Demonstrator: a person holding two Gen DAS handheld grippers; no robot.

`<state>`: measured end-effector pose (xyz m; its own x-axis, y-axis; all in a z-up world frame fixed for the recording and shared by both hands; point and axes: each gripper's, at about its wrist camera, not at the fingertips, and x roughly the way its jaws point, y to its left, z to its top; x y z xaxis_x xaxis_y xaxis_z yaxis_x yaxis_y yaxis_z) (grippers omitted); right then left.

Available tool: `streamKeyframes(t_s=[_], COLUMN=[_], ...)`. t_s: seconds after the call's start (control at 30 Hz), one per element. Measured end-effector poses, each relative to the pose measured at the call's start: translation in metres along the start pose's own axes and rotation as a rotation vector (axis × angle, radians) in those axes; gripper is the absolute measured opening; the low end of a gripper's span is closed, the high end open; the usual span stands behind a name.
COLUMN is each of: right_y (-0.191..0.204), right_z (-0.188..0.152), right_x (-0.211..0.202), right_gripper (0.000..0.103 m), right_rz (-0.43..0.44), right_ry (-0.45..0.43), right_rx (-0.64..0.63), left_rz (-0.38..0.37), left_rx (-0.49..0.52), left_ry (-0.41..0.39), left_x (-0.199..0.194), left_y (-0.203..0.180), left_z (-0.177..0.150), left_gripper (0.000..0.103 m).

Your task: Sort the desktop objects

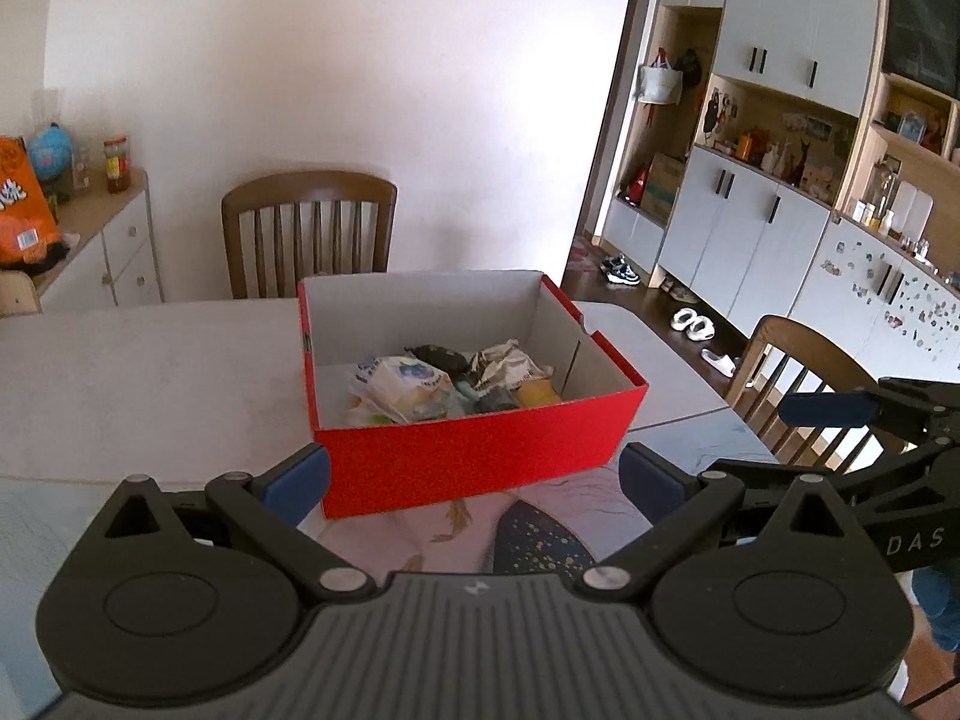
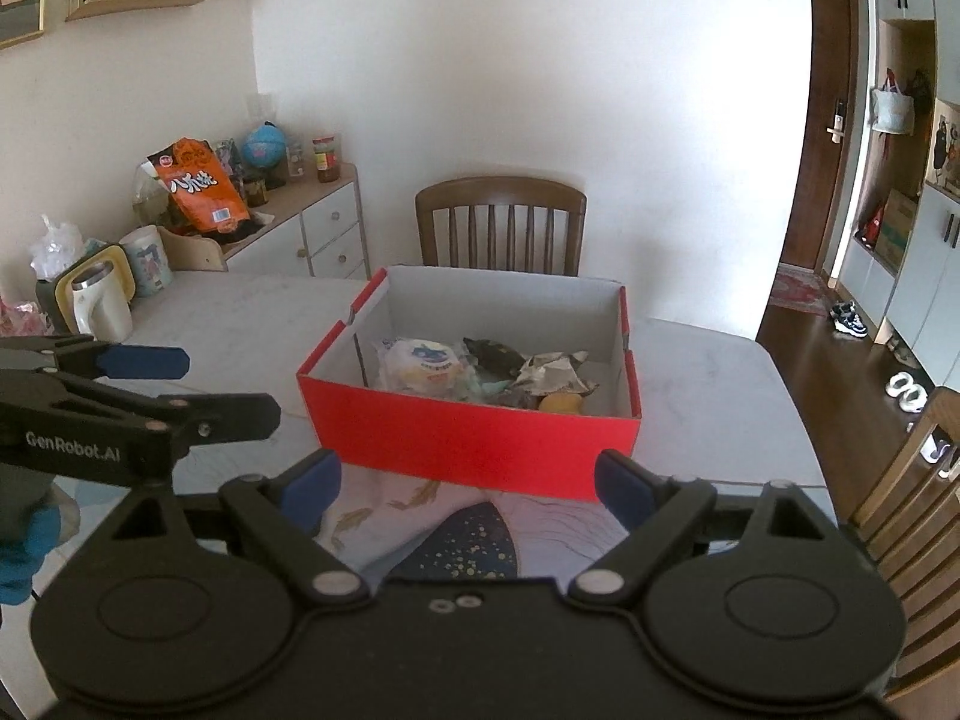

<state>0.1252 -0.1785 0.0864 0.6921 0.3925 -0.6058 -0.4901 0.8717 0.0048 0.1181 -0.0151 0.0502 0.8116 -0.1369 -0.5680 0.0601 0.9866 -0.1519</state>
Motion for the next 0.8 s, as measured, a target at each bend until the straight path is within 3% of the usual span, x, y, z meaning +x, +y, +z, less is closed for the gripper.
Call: streamKeyframes(t_s=[0.67, 0.8], right_y=[-0.004, -0.005], right_z=[0.002, 0.002], right_x=[0.005, 0.005], right_gripper=[0.092, 0.092], right_rz=[-0.023, -0.025], right_ry=[0.021, 0.022], right_rx=[-0.005, -0.005], left_rz=[-0.019, 0.009], left_rx=[-0.027, -0.021], left_ry=[0.054, 0.054], left_x=[0.013, 0.014], left_y=[0.005, 0.003], left_z=[0.002, 0.0], left_gripper=[0.103, 0.103])
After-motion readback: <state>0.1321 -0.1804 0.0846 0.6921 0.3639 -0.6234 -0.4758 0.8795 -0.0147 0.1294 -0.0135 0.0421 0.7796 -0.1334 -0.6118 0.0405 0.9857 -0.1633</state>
